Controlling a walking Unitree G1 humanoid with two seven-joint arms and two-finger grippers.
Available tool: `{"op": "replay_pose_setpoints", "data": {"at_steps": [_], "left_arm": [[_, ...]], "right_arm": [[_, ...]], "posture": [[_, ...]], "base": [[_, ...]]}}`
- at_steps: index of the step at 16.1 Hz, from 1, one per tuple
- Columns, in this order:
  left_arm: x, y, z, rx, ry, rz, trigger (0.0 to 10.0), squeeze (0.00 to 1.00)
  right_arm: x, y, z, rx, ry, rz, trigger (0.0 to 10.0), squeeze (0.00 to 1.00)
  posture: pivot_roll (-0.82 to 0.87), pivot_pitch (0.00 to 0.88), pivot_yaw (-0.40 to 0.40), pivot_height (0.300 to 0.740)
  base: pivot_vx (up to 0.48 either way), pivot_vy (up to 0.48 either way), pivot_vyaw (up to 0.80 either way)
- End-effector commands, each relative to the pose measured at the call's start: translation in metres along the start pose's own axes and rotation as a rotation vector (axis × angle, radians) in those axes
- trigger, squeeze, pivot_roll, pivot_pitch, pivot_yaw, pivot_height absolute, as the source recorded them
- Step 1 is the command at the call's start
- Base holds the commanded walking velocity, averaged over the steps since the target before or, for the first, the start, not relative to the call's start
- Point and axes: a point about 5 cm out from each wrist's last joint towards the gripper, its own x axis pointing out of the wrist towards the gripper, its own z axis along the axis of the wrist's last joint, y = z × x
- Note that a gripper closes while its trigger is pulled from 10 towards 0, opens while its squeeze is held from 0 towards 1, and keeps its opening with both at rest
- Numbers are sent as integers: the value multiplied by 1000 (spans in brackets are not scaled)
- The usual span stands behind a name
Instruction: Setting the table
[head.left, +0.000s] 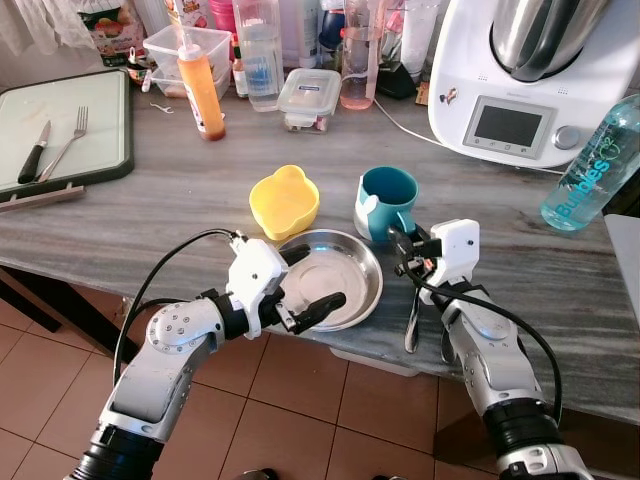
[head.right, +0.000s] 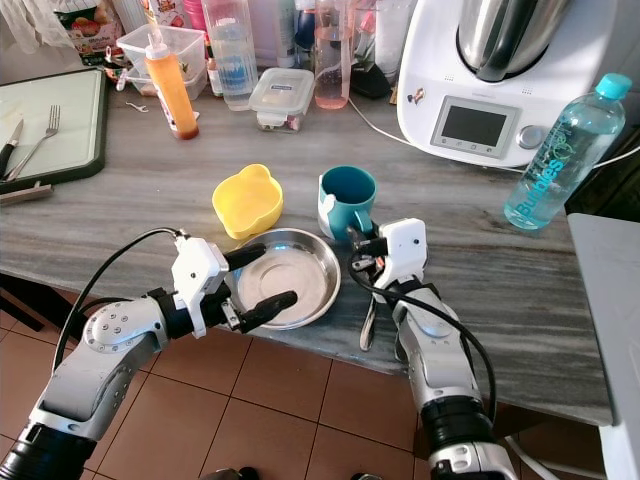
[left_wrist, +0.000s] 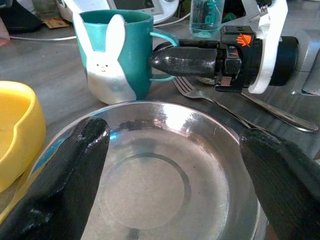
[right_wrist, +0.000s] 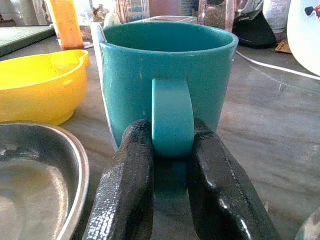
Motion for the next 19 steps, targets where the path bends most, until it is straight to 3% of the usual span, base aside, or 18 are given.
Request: {"op": "replay_pose_setpoints", "data": {"at_steps": [1, 3, 4, 5, 10, 19], "left_arm": [[-1, -2, 2, 10, 1, -9, 10000, 0], [1, -2, 2, 9, -3, -10, 10000, 0], [1, -3, 2, 9, -2, -12, 10000, 0], [1, -3, 1, 8, -2, -13, 10000, 0], [0, -2, 1, 5, -1, -10, 10000, 0], [4, -4, 2, -3, -14, -10, 10000, 0]], "right_arm": [[1, -3, 0, -9, -3, -10, 10000, 0], [0, -3, -2, -10, 0, -11, 10000, 8], [0, -4, -3, -11, 2, -13, 10000, 875], [0, -4, -4, -8, 4, -13, 10000, 1000], [-1, -4, -5, -8, 2, -8, 10000, 1000], [3, -2, 15, -34, -70, 18, 10000, 1000]], "posture": [[136, 161, 22, 740], [135, 162, 23, 740], [135, 162, 23, 740], [133, 163, 22, 740], [132, 162, 22, 740], [123, 157, 16, 740]], "base": [[0, 0, 0], [0, 0, 0], [0, 0, 0], [0, 0, 0], [0, 0, 0], [0, 0, 0]]}}
